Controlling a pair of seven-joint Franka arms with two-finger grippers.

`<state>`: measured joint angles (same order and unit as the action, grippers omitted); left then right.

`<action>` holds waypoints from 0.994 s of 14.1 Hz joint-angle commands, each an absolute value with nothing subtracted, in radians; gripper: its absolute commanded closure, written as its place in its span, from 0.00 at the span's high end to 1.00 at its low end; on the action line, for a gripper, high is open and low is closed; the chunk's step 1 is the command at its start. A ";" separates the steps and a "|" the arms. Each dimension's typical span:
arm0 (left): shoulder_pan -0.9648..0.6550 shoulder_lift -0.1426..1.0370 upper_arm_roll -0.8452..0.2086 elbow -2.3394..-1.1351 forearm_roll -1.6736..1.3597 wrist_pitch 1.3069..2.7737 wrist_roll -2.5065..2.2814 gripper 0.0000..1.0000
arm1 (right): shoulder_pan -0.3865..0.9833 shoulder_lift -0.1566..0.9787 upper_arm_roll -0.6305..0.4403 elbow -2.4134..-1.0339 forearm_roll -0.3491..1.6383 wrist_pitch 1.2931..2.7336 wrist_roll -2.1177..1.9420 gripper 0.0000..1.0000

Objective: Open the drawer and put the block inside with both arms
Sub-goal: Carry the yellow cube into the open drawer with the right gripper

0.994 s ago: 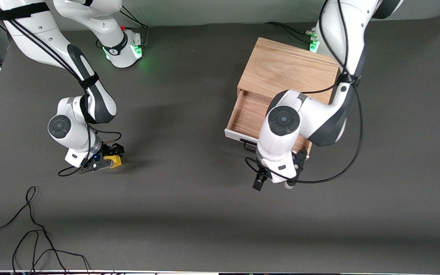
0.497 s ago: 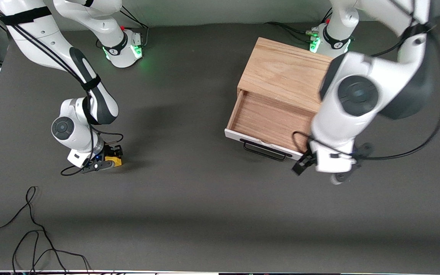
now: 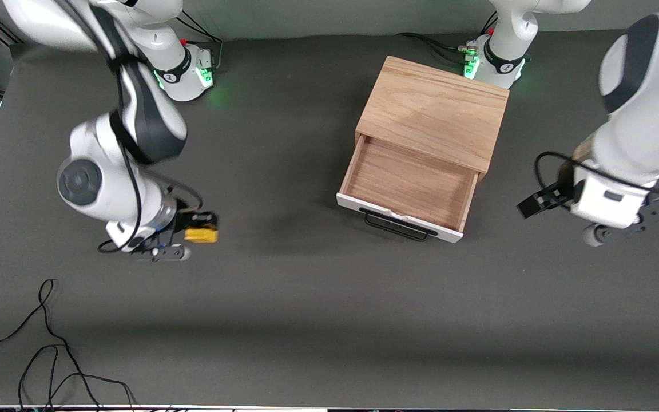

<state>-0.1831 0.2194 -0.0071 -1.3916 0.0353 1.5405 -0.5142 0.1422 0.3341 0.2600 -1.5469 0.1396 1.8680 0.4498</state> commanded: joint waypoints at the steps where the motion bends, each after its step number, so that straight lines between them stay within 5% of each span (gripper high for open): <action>1: -0.109 0.117 -0.012 -1.508 -0.001 1.545 -0.330 1.00 | 0.246 0.419 0.325 -1.301 0.170 1.790 0.720 0.00; 6: -0.061 0.071 -0.012 -1.534 -0.002 1.507 -0.120 1.00 | 0.556 0.616 0.342 -1.162 -0.039 2.098 1.173 0.00; 9: -0.058 0.036 -0.014 -1.566 0.003 1.512 -0.109 1.00 | 0.641 0.802 0.342 -1.063 -0.172 2.112 1.293 0.00; 12: -0.051 -0.034 0.001 -1.661 0.003 1.575 -0.005 1.00 | 0.675 0.853 0.342 -1.061 -0.173 2.138 1.386 0.00; 13: -0.049 -0.032 0.002 -1.663 0.003 1.575 0.005 1.00 | 0.695 0.859 0.342 -1.066 -0.175 2.140 1.423 0.08; 14: -0.051 -0.031 0.002 -1.661 0.005 1.581 0.006 1.00 | 0.713 0.865 0.341 -1.068 -0.178 2.140 1.460 0.93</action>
